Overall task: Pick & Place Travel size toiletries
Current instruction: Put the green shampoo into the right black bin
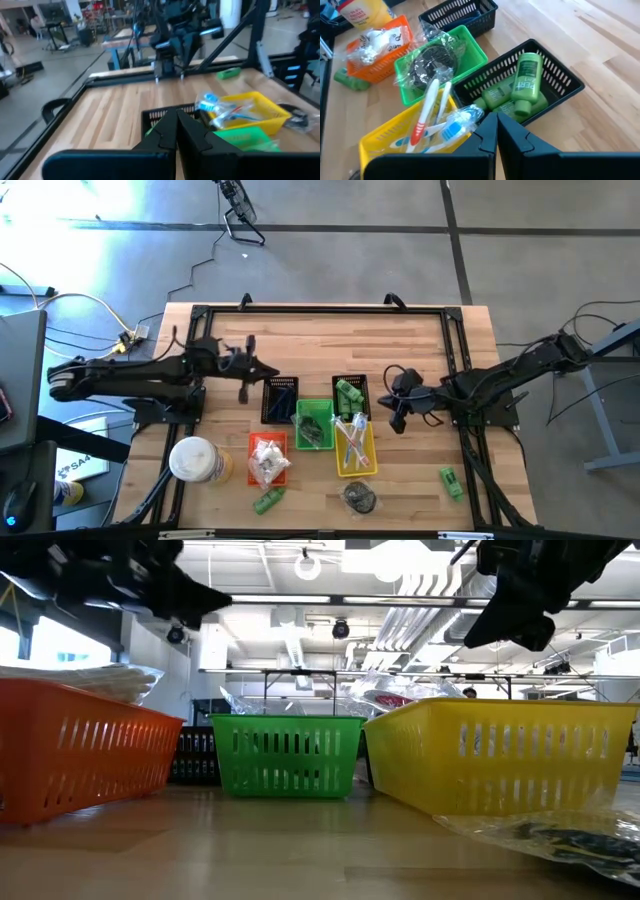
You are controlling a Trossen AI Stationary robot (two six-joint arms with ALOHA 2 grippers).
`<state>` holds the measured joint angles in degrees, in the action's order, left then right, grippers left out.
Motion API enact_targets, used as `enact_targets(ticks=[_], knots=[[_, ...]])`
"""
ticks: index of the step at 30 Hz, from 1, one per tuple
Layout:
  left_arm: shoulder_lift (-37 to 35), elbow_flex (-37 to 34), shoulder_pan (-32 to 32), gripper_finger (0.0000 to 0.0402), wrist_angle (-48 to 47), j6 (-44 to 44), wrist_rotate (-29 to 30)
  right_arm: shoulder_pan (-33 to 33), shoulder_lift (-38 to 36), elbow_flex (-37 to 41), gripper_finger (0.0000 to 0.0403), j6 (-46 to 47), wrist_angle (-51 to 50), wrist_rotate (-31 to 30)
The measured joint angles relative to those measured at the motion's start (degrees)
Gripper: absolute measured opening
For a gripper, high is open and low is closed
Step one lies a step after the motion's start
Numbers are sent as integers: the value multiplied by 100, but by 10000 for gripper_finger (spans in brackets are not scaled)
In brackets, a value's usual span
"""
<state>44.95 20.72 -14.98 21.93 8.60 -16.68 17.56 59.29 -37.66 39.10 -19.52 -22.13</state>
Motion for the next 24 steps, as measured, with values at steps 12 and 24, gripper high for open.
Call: enact_targets(ticks=[12, 24], knots=[[-464, -5, -2, 0, -455, -284, -35, -508, 82, -158, 3, 129, -8, 661], [-457, -7, -2, 0, -921, -287, -12, -581, 1784, -2635, 3, 635, -2466, 428]])
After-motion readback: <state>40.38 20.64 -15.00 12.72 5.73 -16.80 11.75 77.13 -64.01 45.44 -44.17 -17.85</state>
